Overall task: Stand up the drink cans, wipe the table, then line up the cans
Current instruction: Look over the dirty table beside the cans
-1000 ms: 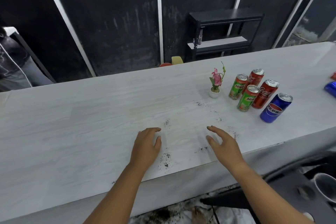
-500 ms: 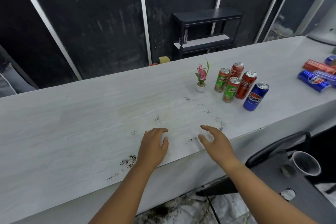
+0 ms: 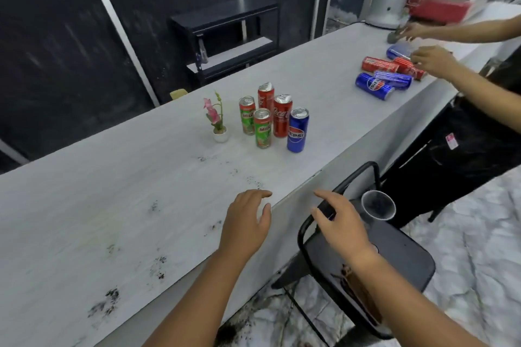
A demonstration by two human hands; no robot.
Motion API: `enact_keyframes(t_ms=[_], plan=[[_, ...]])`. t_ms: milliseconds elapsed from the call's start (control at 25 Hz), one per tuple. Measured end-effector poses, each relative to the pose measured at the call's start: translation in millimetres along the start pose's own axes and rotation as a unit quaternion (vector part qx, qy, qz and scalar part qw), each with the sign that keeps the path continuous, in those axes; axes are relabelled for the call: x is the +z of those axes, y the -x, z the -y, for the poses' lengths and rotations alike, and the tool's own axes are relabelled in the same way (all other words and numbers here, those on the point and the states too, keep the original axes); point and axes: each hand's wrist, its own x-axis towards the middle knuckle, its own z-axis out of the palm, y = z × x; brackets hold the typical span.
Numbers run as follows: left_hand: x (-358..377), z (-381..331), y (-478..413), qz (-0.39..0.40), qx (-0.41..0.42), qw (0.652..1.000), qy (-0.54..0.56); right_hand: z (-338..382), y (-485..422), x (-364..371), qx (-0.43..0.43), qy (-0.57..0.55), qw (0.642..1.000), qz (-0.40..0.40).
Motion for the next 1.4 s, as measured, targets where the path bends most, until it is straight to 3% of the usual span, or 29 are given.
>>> enact_keyframes(t_ms=[280,440,640,840,1000,1200,1400], plan=[[113.5,-87.9,-11.6,0.132,0.130,0.982,0.025,-113.3,50.2,-71.1,0.164,-0.014,0.983,-0.085],[183.4,-87.9,7.1,0.286,0.095,0.953,0.024,-177.3,90.8,-78.7,0.271,-0.002,0.958,-0.092],[244.2,-72.1,23.7,0.431,-0.001,0.901,-0.042,-221.3,110.5,-52.9,0.358,0.065,0.932,0.009],[274.6,-72.7,26.3,0.447,-0.032,0.891,-0.064,-231.8,114.7,-31.3,0.356,0.120,0.927,0.003],[276.0,-72.1,33.4,0.438,-0.045,0.895,-0.074,-224.8,120.2,-31.6,0.360,-0.008,0.933,-0.024],[230.4,-78.4,41.5,0.390,-0.160,0.900,0.113,-188.7,126.0,-57.0,0.319,-0.179,0.923,-0.119],[139.0,-79.8,45.3,0.303,-0.247,0.863,0.321,-108.6,107.8,-75.5,0.229,-0.282,0.927,-0.093]])
